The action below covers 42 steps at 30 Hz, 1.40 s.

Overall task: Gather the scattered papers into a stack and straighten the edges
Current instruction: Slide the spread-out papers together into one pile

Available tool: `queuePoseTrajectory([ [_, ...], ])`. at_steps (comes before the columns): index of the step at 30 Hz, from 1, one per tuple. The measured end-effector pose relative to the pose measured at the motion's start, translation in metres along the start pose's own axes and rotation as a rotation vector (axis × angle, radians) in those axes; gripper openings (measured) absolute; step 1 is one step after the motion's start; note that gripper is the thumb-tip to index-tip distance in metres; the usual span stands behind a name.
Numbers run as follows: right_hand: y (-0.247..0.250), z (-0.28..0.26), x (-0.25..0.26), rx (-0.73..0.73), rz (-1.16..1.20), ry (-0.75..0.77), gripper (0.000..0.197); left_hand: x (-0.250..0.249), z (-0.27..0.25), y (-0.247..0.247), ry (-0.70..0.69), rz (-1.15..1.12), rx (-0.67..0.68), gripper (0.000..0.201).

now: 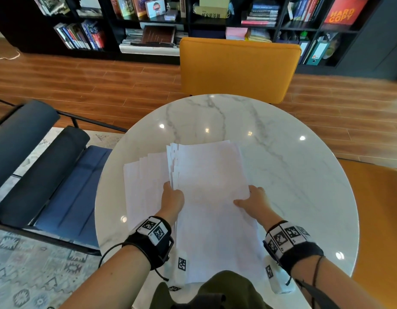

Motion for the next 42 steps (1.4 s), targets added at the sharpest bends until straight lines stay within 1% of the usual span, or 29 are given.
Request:
queuePoseTrajectory([
  [3,0.001,-0.001,0.004,0.004,-0.047,0.017,0.059,-0.002,0.002,-0.004,-0.033,-0.051,0.009,0.039],
  [5,0.0,-0.002,0.007,0.005,-0.006,0.034,0.059,-0.005,0.001,-0.004,-0.058,-0.063,0.037,0.025],
  [6,-0.001,-0.002,0.007,0.004,0.026,0.043,0.059,-0.007,0.0,-0.005,-0.078,-0.065,0.058,0.021],
  [8,-0.002,-0.003,0.007,0.016,0.11,0.051,0.06,-0.012,-0.004,-0.006,-0.128,-0.064,0.092,0.023],
  [10,-0.001,-0.005,0.008,0.025,0.223,0.06,0.058,-0.019,-0.007,-0.005,-0.17,-0.061,0.093,0.03],
  [15,0.009,-0.011,0.002,-0.015,0.466,0.067,0.051,-0.027,-0.013,0.001,-0.202,-0.134,0.105,0.036],
  [16,0.01,-0.01,0.0,-0.023,0.514,0.069,0.052,-0.028,-0.013,0.003,-0.208,-0.15,0.108,0.037],
  [18,0.008,-0.009,-0.004,-0.008,0.606,0.048,0.062,-0.029,-0.013,0.006,-0.211,-0.172,0.117,0.035],
  [20,0.007,-0.01,-0.004,0.019,0.644,0.044,0.067,-0.029,-0.013,0.009,-0.201,-0.171,0.117,0.031],
  [22,0.005,-0.011,0.0,0.045,0.588,0.073,0.056,-0.027,-0.014,0.013,-0.185,-0.151,0.101,0.028],
  [24,0.004,-0.014,0.006,0.028,0.516,0.099,0.044,-0.023,-0.014,0.017,-0.179,-0.119,0.086,0.029],
  [26,0.001,-0.017,0.009,0.001,0.509,0.107,0.036,-0.019,-0.014,0.02,-0.175,-0.083,0.071,0.031],
  [28,-0.004,-0.021,0.014,-0.012,0.501,0.118,0.032,-0.013,-0.013,0.023,-0.154,-0.067,0.057,0.028],
  [29,-0.007,-0.022,0.016,-0.02,0.491,0.123,0.031,-0.011,-0.013,0.026,-0.14,-0.059,0.048,0.029],
  [31,-0.013,-0.022,0.013,-0.04,0.442,0.11,0.032,-0.004,-0.011,0.032,-0.104,-0.057,0.031,0.039],
  [32,-0.016,-0.021,0.01,-0.046,0.414,0.094,0.036,0.0,-0.009,0.036,-0.083,-0.06,0.024,0.044],
  [35,-0.022,-0.019,0.003,-0.056,0.337,0.056,0.058,0.01,-0.004,0.05,-0.037,-0.025,-0.028,0.052],
  [36,-0.023,-0.019,0.003,-0.056,0.316,0.05,0.06,0.012,-0.001,0.055,-0.025,0.004,-0.062,0.053],
  [39,-0.022,-0.02,0.006,-0.079,0.235,0.06,0.046,0.019,0.002,0.065,0.024,0.055,-0.111,0.056],
  [40,-0.021,-0.022,0.007,-0.086,0.212,0.06,0.041,0.02,0.002,0.064,0.041,0.051,-0.101,0.058],
  [42,-0.02,-0.023,0.011,-0.098,0.179,0.064,0.039,0.02,0.002,0.06,0.069,0.021,-0.062,0.062],
])
Point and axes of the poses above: each hand's wrist, its own z-axis towards the middle knuckle, its own y-axis out of the back of the hand, x = y × z, the point moved 9 cm from there along z, towards the middle knuckle
